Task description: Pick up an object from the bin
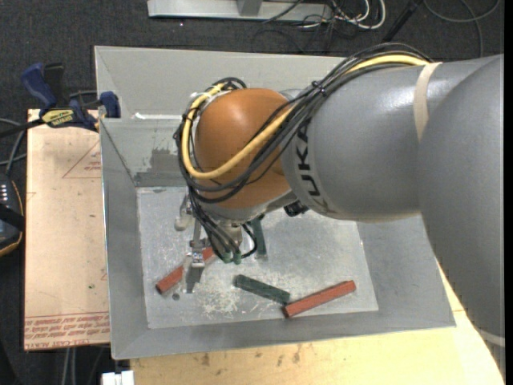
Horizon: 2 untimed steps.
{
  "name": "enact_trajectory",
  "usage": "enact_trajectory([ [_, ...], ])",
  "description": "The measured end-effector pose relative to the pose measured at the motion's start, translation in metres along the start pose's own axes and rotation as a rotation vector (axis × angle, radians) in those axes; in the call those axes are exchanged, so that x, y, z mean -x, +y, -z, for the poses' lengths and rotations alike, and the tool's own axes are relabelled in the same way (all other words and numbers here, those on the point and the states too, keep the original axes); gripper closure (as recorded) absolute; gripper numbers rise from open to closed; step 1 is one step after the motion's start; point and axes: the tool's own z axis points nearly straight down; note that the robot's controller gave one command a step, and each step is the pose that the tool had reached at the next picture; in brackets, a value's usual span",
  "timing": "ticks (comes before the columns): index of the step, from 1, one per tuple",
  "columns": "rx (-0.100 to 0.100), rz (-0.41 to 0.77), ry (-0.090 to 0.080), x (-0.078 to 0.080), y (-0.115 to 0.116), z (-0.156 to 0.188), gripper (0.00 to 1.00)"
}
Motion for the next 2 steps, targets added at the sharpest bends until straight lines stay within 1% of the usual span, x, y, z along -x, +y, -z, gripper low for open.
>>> enact_trajectory([
  [1, -0.001, 0.027, 0.003, 0.0356, -0.0225, -0.1130, 1.00],
  [2, -0.001, 0.027, 0.003, 0.0356, -0.0224, -0.1129, 1.00],
])
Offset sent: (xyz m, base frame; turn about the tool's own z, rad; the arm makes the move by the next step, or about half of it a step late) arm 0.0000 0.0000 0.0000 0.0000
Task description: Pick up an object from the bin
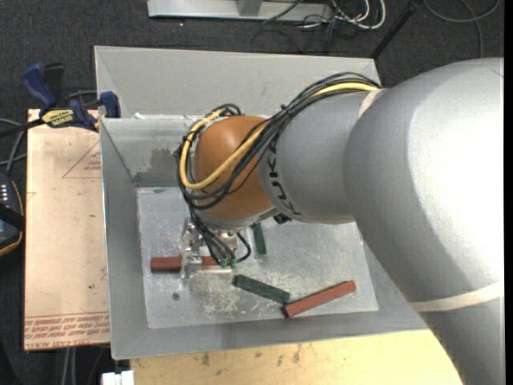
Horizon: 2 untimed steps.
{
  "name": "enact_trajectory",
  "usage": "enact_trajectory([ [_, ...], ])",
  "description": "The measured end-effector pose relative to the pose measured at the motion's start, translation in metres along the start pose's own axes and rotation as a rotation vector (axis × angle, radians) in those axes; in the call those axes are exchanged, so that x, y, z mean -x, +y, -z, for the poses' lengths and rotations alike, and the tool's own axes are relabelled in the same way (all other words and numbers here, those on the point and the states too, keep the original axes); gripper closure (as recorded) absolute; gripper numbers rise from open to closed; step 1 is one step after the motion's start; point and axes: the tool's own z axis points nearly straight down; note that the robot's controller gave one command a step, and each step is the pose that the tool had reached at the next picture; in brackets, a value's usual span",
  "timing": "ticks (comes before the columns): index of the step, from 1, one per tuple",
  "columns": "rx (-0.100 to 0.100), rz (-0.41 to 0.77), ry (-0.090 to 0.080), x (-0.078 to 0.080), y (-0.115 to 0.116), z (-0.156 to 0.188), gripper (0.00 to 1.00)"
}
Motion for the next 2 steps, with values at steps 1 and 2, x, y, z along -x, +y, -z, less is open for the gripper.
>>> enact_trajectory([
  [1, -0.002, 0.018, 0.005, 0.017, 0.018, 0.033, 1.00],
  [2, -0.002, 0.021, 0.003, 0.004, -0.021, 0.122, 1.00],
])
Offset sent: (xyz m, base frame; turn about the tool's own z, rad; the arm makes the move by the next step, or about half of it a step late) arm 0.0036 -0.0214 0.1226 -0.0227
